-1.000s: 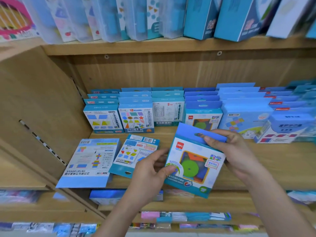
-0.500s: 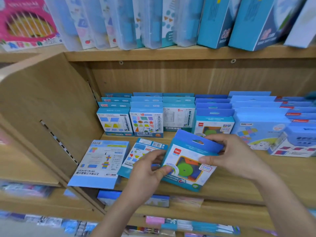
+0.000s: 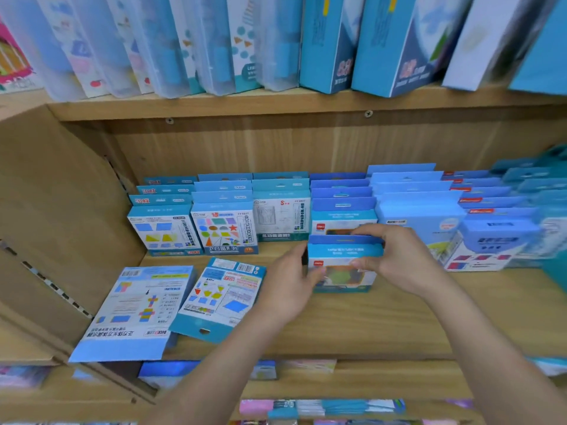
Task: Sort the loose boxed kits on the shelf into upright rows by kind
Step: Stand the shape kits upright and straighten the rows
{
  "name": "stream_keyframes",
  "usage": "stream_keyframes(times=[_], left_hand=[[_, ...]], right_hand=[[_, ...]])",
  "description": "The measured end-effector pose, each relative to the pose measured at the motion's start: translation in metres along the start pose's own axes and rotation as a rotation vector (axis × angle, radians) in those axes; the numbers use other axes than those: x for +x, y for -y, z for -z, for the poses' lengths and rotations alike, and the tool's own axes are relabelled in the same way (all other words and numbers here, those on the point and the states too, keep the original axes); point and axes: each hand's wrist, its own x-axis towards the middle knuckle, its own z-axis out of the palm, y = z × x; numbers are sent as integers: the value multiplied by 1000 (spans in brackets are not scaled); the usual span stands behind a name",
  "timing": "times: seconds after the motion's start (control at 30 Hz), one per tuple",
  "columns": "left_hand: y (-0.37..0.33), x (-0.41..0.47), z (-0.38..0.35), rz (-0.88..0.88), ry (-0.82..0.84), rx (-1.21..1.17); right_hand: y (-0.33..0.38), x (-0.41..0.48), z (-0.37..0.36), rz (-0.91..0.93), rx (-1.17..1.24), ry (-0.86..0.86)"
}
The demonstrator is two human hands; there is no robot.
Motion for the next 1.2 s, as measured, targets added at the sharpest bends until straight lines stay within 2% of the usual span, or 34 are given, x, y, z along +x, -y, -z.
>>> stream_keyframes(times=[0.17, 0.23, 0.4, 0.67, 0.93, 1.0, 1.13, 1.2], left_hand=[[0, 16, -16, 34, -130, 85], [0, 18, -21, 49, -174, 73], [1, 25, -35, 98, -190, 11], [-10, 37, -50, 160, -178, 132], [-12, 41, -48, 194, -158, 228], [-12, 41, -47, 201, -144, 234], [-11, 38, -40, 189, -88, 190], [-12, 30, -30, 143, -90, 183]], right_hand=[[-24, -7, -15, 7, 139, -343], [-35, -14, -23, -57, 203, -381], [-48, -17, -35, -130, 268, -285], [-52, -8, -34, -71, 185, -256], [-51, -6, -33, -97, 124, -227], [-51, -6, -31, -123, 40, -200], [-49, -11, -21, -265, -343, -144], [-43, -15, -19, -263, -377, -98]])
